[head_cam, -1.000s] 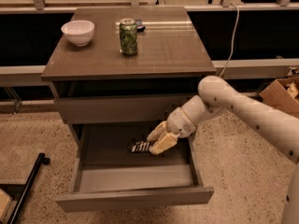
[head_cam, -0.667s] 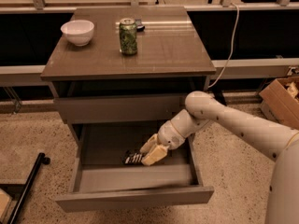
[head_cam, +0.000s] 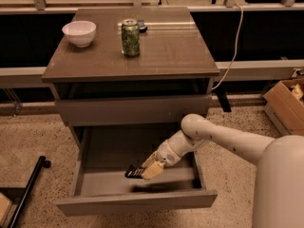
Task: Place rxbar chocolate into middle drawer
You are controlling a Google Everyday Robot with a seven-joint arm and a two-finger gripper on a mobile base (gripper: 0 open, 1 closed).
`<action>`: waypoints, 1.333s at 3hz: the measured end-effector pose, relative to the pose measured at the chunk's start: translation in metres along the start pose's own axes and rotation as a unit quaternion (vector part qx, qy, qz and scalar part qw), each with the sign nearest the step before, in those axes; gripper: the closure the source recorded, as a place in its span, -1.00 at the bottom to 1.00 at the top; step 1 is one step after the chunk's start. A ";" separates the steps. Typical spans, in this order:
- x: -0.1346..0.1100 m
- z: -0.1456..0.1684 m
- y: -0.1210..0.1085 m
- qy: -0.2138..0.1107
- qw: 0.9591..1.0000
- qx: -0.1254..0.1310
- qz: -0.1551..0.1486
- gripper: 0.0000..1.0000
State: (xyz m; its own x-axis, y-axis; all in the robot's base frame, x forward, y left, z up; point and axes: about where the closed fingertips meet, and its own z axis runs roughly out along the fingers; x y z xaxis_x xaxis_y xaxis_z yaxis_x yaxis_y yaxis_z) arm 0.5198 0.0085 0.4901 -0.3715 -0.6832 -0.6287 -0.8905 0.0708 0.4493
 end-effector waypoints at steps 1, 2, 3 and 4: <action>0.029 0.013 -0.041 -0.011 0.998 0.028 0.052 1.00; 0.045 0.020 -0.061 -0.021 0.996 0.035 0.081 1.00; 0.051 0.023 -0.077 -0.046 0.993 0.031 0.105 0.46; 0.051 0.025 -0.075 -0.044 0.993 0.029 0.104 0.00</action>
Offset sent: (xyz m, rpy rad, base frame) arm 0.0474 -0.0331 -0.0937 -0.0377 0.0961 -0.2383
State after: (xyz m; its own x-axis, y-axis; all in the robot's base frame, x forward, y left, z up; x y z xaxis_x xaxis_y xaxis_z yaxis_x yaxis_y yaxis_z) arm 0.5615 -0.0132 0.4085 -0.5689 -0.5826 -0.5804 -0.8043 0.2469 0.5405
